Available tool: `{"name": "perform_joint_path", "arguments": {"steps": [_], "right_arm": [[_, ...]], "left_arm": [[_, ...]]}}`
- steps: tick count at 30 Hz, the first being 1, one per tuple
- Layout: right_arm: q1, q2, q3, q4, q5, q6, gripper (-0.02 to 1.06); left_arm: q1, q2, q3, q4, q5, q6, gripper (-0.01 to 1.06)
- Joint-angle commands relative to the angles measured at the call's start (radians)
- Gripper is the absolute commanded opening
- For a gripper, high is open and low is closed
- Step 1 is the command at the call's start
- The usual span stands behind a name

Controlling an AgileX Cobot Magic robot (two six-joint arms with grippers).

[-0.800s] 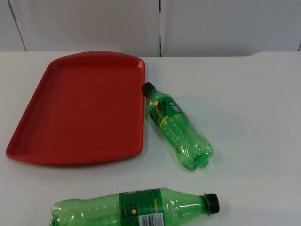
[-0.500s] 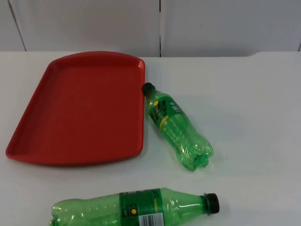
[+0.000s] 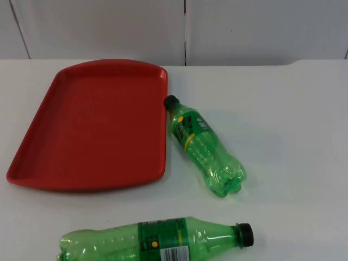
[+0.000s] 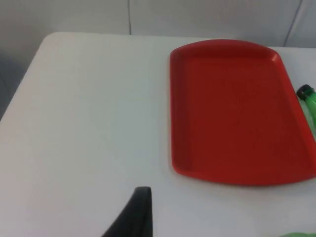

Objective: Place the bottle upright on the tray.

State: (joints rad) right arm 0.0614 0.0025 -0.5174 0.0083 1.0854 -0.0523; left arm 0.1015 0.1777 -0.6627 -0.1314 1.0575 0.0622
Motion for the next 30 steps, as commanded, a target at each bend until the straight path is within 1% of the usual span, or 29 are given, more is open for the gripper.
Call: {"name": "perform_joint_path", "arguments": {"steps": [1, 3, 7, 8, 13, 18, 20, 28, 30], "right_arm": [[-0.007, -0.002, 0.001, 0.003, -0.006, -0.007, 0.97], [-0.007, -0.002, 0.001, 0.003, -0.006, -0.007, 0.97], [-0.007, -0.002, 0.001, 0.003, -0.006, -0.007, 0.97], [-0.007, -0.002, 0.001, 0.003, -0.006, -0.007, 0.97], [-0.007, -0.002, 0.001, 0.003, -0.006, -0.007, 0.97], [-0.007, -0.002, 0.001, 0.003, -0.006, -0.007, 0.97], [-0.007, -0.002, 0.001, 0.003, -0.006, -0.007, 0.97], [-0.007, -0.002, 0.001, 0.003, -0.006, -0.007, 0.97], [-0.007, -0.002, 0.001, 0.003, -0.006, -0.007, 0.97]], "left_arm": [[0.003, 0.023, -0.011, -0.035, -0.023, 0.033, 1.05], [0.003, 0.038, -0.013, -0.051, -0.035, 0.052, 1.05], [0.003, 0.118, -0.013, -0.125, -0.077, 0.125, 1.05], [0.003, 0.118, -0.013, -0.125, -0.077, 0.125, 1.05], [0.003, 0.213, -0.013, -0.225, -0.11, 0.244, 1.05], [0.003, 0.271, -0.013, -0.287, -0.129, 0.304, 1.05], [0.003, 0.311, -0.015, -0.324, -0.147, 0.364, 1.05], [0.003, 0.413, -0.096, -0.335, -0.152, 0.41, 1.05], [0.003, 0.452, -0.138, -0.375, -0.15, 0.457, 1.05]]}}
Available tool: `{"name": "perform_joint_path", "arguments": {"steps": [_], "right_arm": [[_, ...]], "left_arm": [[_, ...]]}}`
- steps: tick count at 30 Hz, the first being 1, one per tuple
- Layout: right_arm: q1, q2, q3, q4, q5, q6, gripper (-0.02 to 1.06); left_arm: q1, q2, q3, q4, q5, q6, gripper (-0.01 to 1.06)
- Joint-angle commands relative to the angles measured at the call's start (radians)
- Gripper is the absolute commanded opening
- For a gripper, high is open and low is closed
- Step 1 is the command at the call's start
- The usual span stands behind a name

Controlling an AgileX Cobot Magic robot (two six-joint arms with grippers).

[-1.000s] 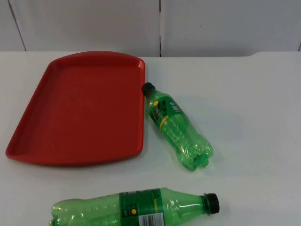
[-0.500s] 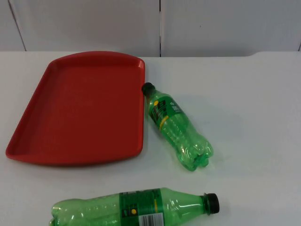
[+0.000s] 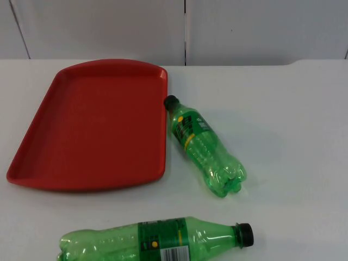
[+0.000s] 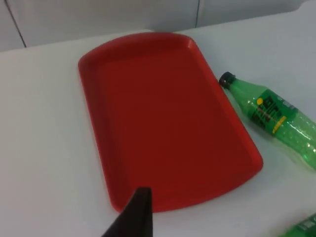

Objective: Place the bottle upright on the tray.

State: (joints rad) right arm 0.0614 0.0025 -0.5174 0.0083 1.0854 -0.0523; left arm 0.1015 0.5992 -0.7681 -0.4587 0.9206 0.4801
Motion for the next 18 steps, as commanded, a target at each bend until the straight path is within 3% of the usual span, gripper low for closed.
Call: {"name": "perform_joint_path", "arguments": {"steps": [1, 13, 18], "right_arm": [[-0.007, -0.002, 0.001, 0.003, -0.006, -0.007, 0.97], [-0.007, -0.002, 0.001, 0.003, -0.006, -0.007, 0.97], [-0.007, -0.002, 0.001, 0.003, -0.006, -0.007, 0.97]], "left_arm": [[0.003, 0.049, -0.045, -0.07, -0.011, 0.066, 1.05], [0.003, 0.201, -0.105, -0.266, 0.041, 0.278, 1.05], [-0.048, 0.259, -0.105, -0.28, 0.041, 0.333, 1.05]]}}
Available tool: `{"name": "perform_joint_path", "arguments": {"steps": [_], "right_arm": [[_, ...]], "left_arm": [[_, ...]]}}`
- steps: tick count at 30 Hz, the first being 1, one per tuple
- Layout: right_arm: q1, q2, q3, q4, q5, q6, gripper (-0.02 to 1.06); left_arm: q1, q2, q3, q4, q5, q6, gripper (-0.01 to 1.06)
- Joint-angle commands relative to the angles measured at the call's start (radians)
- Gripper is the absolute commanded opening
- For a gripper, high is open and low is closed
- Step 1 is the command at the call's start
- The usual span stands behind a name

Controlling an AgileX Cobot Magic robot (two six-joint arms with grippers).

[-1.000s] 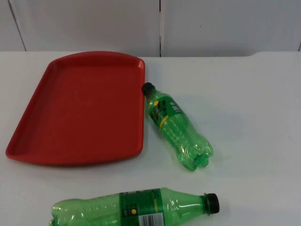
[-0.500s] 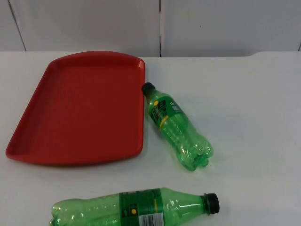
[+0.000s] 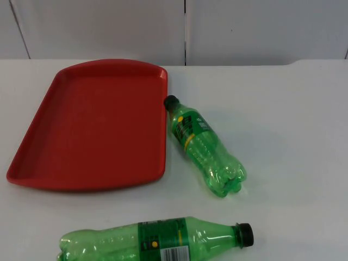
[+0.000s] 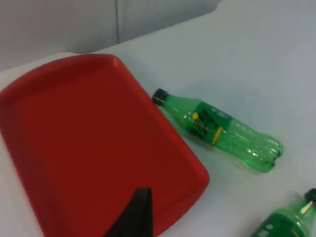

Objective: Place the bottle upright on the tray.

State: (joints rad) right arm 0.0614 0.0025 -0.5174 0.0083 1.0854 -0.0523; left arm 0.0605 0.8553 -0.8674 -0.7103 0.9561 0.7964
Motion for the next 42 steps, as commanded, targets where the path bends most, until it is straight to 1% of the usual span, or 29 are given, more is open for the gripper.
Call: {"name": "perform_joint_path", "arguments": {"steps": [1, 3, 4, 8, 9, 13, 14, 15, 18, 19, 23, 24, 25, 27, 29, 30, 34, 35, 39, 42], "right_arm": [[-0.007, -0.002, 0.001, 0.003, -0.006, -0.007, 0.97], [-0.007, -0.002, 0.001, 0.003, -0.006, -0.007, 0.97], [-0.007, -0.002, 0.001, 0.003, -0.006, -0.007, 0.97], [-0.007, -0.002, 0.001, 0.003, -0.006, -0.007, 0.97], [-0.007, -0.002, 0.001, 0.003, -0.006, -0.007, 0.97], [-0.007, -0.002, 0.001, 0.003, -0.006, -0.007, 0.97], [-0.007, -0.002, 0.001, 0.003, -0.006, -0.007, 0.97], [-0.007, -0.002, 0.001, 0.003, -0.006, -0.007, 0.97], [-0.007, -0.002, 0.001, 0.003, -0.006, -0.007, 0.97], [-0.007, -0.002, 0.001, 0.003, -0.006, -0.007, 0.97], [-0.007, -0.002, 0.001, 0.003, -0.006, -0.007, 0.97], [-0.007, -0.002, 0.001, 0.003, -0.006, -0.007, 0.97], [-0.007, -0.002, 0.001, 0.003, -0.006, -0.007, 0.97], [-0.007, -0.002, 0.001, 0.003, -0.006, -0.007, 0.97], [-0.007, -0.002, 0.001, 0.003, -0.006, -0.007, 0.97], [-0.007, -0.002, 0.001, 0.003, -0.006, -0.007, 0.97], [-0.007, -0.002, 0.001, 0.003, -0.006, -0.007, 0.97], [-0.007, -0.002, 0.001, 0.003, -0.006, -0.007, 0.97], [-0.007, -0.002, 0.001, 0.003, -0.006, -0.007, 0.97], [-0.007, -0.002, 0.001, 0.003, -0.006, -0.007, 0.97]], "left_arm": [[-0.032, 0.018, -0.005, -0.019, 0.006, 0.022, 1.05], [-0.086, 0.049, -0.005, 0.015, 0.006, 0.028, 1.05], [-0.086, 0.049, -0.005, 0.015, 0.006, 0.028, 1.05], [-0.229, 0.099, -0.005, 0.098, -0.021, 0.028, 1.05], [-0.229, 0.099, -0.005, 0.098, -0.021, 0.028, 1.05], [-0.36, 0.13, -0.005, 0.16, -0.061, 0.026, 1.05], [-0.36, 0.13, -0.005, 0.16, -0.061, 0.026, 1.05], [-0.389, 0.139, -0.005, 0.173, -0.073, 0.026, 1.05], [-0.49, 0.167, -0.005, 0.237, -0.107, -0.004, 1.05], [-0.49, 0.167, -0.005, 0.237, -0.107, -0.004, 1.05], [-0.608, 0.217, -0.005, 0.336, -0.154, -0.063, 1.05], [-0.608, 0.217, -0.005, 0.336, -0.154, -0.063, 1.05], [-0.651, 0.244, -0.005, 0.365, -0.171, -0.084, 1.05], [-0.703, 0.28, -0.005, 0.393, -0.19, -0.1, 1.05], [-0.745, 0.32, -0.005, 0.419, -0.206, -0.107, 1.05], [-0.745, 0.32, -0.005, 0.419, -0.206, -0.107, 1.05], [-0.82, 0.403, -0.005, 0.477, -0.246, -0.125, 1.05], [-0.82, 0.403, -0.005, 0.477, -0.246, -0.125, 1.05], [-0.89, 0.492, -0.005, 0.556, -0.265, -0.149, 1.05], [-0.913, 0.533, -0.005, 0.591, -0.266, -0.159, 1.05]]}}
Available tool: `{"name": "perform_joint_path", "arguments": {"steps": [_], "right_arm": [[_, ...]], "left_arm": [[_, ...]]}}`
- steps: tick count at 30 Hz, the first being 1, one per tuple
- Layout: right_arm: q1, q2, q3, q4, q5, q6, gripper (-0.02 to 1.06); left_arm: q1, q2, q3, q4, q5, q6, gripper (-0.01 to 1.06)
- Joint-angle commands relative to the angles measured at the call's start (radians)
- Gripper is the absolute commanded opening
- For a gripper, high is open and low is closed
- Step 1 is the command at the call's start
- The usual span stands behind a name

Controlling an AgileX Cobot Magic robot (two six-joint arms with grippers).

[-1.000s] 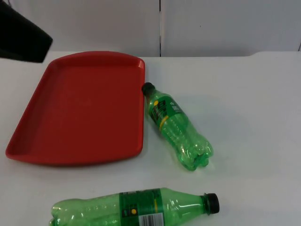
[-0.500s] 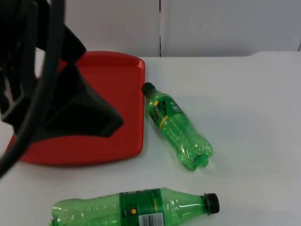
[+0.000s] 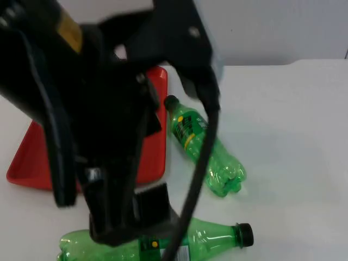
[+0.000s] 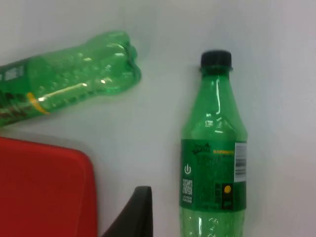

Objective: Place the bottle upright on the tray.

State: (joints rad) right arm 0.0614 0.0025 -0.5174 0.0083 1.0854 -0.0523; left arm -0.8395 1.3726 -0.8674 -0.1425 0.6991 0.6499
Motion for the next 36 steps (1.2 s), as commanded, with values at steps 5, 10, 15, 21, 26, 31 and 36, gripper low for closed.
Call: {"name": "perform_joint_path", "arguments": {"steps": [5, 10, 15, 21, 26, 31, 36], "right_arm": [[-0.007, -0.002, 0.001, 0.003, -0.006, -0.007, 0.97], [-0.007, -0.002, 0.001, 0.003, -0.006, -0.007, 0.97], [-0.007, -0.002, 0.001, 0.003, -0.006, -0.007, 0.97], [-0.007, -0.002, 0.001, 0.003, -0.006, -0.007, 0.97], [-0.007, -0.002, 0.001, 0.003, -0.006, -0.007, 0.97], [-0.007, -0.002, 0.001, 0.003, -0.006, -0.007, 0.97], [-0.007, -0.002, 0.001, 0.003, -0.006, -0.007, 0.97]], "left_arm": [[-0.047, 0.095, -0.005, 0.082, -0.049, -0.08, 1.05], [-0.048, 0.184, -0.005, 0.079, -0.109, -0.091, 1.05], [-0.048, 0.255, -0.005, 0.115, -0.147, -0.081, 1.05], [-0.048, 0.34, -0.005, 0.135, -0.184, -0.079, 1.05], [-0.048, 0.404, -0.005, 0.149, -0.227, -0.079, 1.05], [-0.048, 0.46, -0.005, 0.185, -0.24, -0.079, 1.05], [-0.048, 0.513, -0.005, 0.189, -0.252, -0.076, 1.05]]}}
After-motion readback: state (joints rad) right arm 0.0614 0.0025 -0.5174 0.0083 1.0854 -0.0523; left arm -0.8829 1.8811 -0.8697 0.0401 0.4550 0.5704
